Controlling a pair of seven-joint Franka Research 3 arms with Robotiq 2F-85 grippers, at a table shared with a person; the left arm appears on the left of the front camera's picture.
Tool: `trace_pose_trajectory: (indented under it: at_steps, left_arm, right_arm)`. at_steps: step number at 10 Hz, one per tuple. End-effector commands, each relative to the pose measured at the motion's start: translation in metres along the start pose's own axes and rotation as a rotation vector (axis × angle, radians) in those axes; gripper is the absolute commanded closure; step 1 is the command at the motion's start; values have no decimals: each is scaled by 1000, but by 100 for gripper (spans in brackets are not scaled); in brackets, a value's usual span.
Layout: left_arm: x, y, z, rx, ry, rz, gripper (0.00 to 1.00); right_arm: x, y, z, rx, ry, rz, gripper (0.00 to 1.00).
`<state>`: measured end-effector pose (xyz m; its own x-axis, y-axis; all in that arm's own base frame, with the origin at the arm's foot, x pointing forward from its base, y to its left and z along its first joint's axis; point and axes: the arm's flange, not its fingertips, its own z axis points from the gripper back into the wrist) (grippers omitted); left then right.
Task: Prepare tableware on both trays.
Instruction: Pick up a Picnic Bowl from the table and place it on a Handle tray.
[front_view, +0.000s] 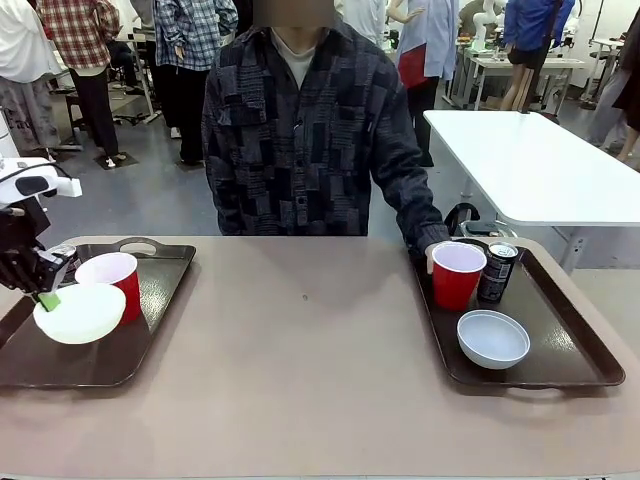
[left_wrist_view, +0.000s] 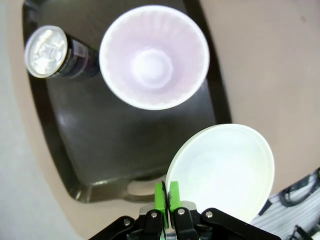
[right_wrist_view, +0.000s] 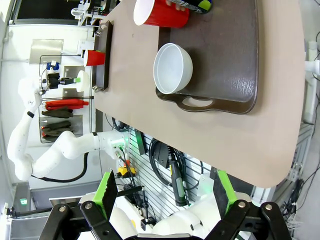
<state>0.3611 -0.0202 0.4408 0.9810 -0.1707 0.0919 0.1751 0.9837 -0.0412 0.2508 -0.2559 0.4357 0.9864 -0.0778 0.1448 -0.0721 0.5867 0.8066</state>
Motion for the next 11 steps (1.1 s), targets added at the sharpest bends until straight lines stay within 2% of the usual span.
trace_pose_trajectory:
  at_steps: [1,4,11]
  left_arm:
    - [-34,8,-35,50,18,-23,96]
    - [-43,11,-63,100,60,-28,96]
    - [-44,7,-103,133,39,-7,96]
  right_arm:
    - [0,-1,-1,17,-10,3,0]
    - [0,-1,-1,17,-10,3,0]
    - [0,-1,-1,17,-10,3,0]
